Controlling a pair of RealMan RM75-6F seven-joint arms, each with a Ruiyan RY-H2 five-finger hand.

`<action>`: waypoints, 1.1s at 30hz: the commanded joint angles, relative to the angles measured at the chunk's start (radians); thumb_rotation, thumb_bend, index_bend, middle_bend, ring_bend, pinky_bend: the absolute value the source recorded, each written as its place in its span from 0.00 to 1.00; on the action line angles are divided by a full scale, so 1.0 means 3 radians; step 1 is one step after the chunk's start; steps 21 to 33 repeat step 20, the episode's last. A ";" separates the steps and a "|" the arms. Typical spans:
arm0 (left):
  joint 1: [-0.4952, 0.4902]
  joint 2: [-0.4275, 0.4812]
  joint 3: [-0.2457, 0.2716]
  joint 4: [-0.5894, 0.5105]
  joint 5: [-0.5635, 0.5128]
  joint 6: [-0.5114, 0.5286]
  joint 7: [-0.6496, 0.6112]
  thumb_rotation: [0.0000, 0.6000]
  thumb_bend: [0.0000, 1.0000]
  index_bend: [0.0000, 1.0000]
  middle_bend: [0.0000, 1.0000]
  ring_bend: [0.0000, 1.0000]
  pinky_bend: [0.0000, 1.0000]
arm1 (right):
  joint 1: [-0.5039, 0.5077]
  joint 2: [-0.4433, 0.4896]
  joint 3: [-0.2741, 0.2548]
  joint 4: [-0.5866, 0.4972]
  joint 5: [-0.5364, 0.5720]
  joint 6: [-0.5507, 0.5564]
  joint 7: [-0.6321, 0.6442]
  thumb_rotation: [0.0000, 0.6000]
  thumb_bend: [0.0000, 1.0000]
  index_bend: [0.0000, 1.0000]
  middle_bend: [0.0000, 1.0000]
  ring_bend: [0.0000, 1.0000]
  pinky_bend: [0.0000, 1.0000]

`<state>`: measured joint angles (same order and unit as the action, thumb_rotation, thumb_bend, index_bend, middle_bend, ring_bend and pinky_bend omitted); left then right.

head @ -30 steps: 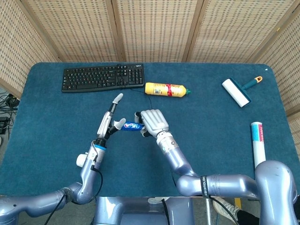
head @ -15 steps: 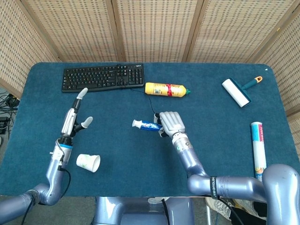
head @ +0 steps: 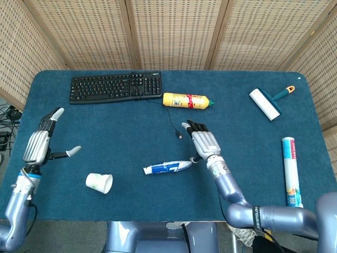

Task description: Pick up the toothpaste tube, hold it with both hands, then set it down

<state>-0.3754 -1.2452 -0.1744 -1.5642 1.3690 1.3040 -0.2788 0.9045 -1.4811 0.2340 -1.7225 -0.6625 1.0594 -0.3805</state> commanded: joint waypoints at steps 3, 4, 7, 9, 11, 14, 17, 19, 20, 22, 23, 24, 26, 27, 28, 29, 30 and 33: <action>0.0261 0.0343 0.0214 -0.0254 0.0149 0.0213 0.0198 0.57 0.00 0.00 0.00 0.00 0.00 | -0.0615 0.0473 -0.0449 -0.0093 -0.1402 0.0542 0.0479 1.00 0.00 0.00 0.00 0.00 0.00; 0.0306 0.0400 0.0253 -0.0290 0.0179 0.0251 0.0239 0.60 0.00 0.00 0.00 0.00 0.00 | -0.0695 0.0527 -0.0534 -0.0018 -0.1621 0.0657 0.0500 1.00 0.00 0.00 0.00 0.00 0.00; 0.0556 0.0670 0.0473 -0.0408 0.0344 0.0471 0.0461 0.76 0.00 0.00 0.00 0.00 0.00 | -0.1066 0.0807 -0.0922 0.0352 -0.2383 0.1231 0.0425 1.00 0.00 0.00 0.00 0.00 0.00; 0.0635 0.0720 0.0518 -0.0427 0.0376 0.0552 0.0554 0.85 0.00 0.00 0.00 0.00 0.00 | -0.1192 0.0858 -0.0982 0.0456 -0.2518 0.1368 0.0487 1.00 0.00 0.00 0.00 0.00 0.00; 0.0739 0.0736 0.0569 -0.0409 0.0398 0.0663 0.0692 0.88 0.00 0.00 0.00 0.00 0.00 | -0.1399 0.0943 -0.1053 0.0543 -0.2605 0.1581 0.0550 1.00 0.00 0.00 0.00 0.00 0.00; 0.0821 0.0702 0.0602 -0.0370 0.0416 0.0738 0.0763 0.91 0.00 0.00 0.00 0.00 0.00 | -0.1604 0.1001 -0.1096 0.0620 -0.2653 0.1750 0.0629 1.00 0.00 0.00 0.00 0.00 0.00; 0.0864 0.0651 0.0612 -0.0313 0.0427 0.0769 0.0785 0.93 0.00 0.00 0.00 0.00 0.00 | -0.1748 0.1033 -0.1109 0.0687 -0.2702 0.1847 0.0706 1.00 0.00 0.00 0.00 0.00 0.00; 0.0885 0.0622 0.0617 -0.0284 0.0441 0.0778 0.0786 0.95 0.00 0.00 0.00 0.00 0.00 | -0.1830 0.1053 -0.1101 0.0728 -0.2720 0.1883 0.0747 1.00 0.00 0.00 0.00 0.00 0.00; 0.0893 0.0612 0.0618 -0.0273 0.0451 0.0786 0.0792 0.95 0.00 0.00 0.00 0.00 0.00 | -0.1867 0.1066 -0.1096 0.0740 -0.2721 0.1899 0.0767 1.00 0.00 0.00 0.00 0.00 0.00; 0.0893 0.0612 0.0618 -0.0273 0.0451 0.0786 0.0792 0.95 0.00 0.00 0.00 0.00 0.00 | -0.1867 0.1066 -0.1096 0.0740 -0.2721 0.1899 0.0767 1.00 0.00 0.00 0.00 0.00 0.00; 0.0893 0.0612 0.0618 -0.0273 0.0451 0.0786 0.0792 0.95 0.00 0.00 0.00 0.00 0.00 | -0.1867 0.1066 -0.1096 0.0740 -0.2721 0.1899 0.0767 1.00 0.00 0.00 0.00 0.00 0.00; 0.0893 0.0612 0.0618 -0.0273 0.0451 0.0786 0.0792 0.95 0.00 0.00 0.00 0.00 0.00 | -0.1867 0.1066 -0.1096 0.0740 -0.2721 0.1899 0.0767 1.00 0.00 0.00 0.00 0.00 0.00; 0.0893 0.0612 0.0618 -0.0273 0.0451 0.0786 0.0792 0.95 0.00 0.00 0.00 0.00 0.00 | -0.1867 0.1066 -0.1096 0.0740 -0.2721 0.1899 0.0767 1.00 0.00 0.00 0.00 0.00 0.00; 0.0893 0.0612 0.0618 -0.0273 0.0451 0.0786 0.0792 0.95 0.00 0.00 0.00 0.00 0.00 | -0.1867 0.1066 -0.1096 0.0740 -0.2721 0.1899 0.0767 1.00 0.00 0.00 0.00 0.00 0.00; 0.0893 0.0612 0.0618 -0.0273 0.0451 0.0786 0.0792 0.95 0.00 0.00 0.00 0.00 0.00 | -0.1867 0.1066 -0.1096 0.0740 -0.2721 0.1899 0.0767 1.00 0.00 0.00 0.00 0.00 0.00; 0.0893 0.0612 0.0618 -0.0273 0.0451 0.0786 0.0792 0.95 0.00 0.00 0.00 0.00 0.00 | -0.1867 0.1066 -0.1096 0.0740 -0.2721 0.1899 0.0767 1.00 0.00 0.00 0.00 0.00 0.00; 0.0893 0.0612 0.0618 -0.0273 0.0451 0.0786 0.0792 0.95 0.00 0.00 0.00 0.00 0.00 | -0.1867 0.1066 -0.1096 0.0740 -0.2721 0.1899 0.0767 1.00 0.00 0.00 0.00 0.00 0.00; 0.0893 0.0612 0.0618 -0.0273 0.0451 0.0786 0.0792 0.95 0.00 0.00 0.00 0.00 0.00 | -0.1867 0.1066 -0.1096 0.0740 -0.2721 0.1899 0.0767 1.00 0.00 0.00 0.00 0.00 0.00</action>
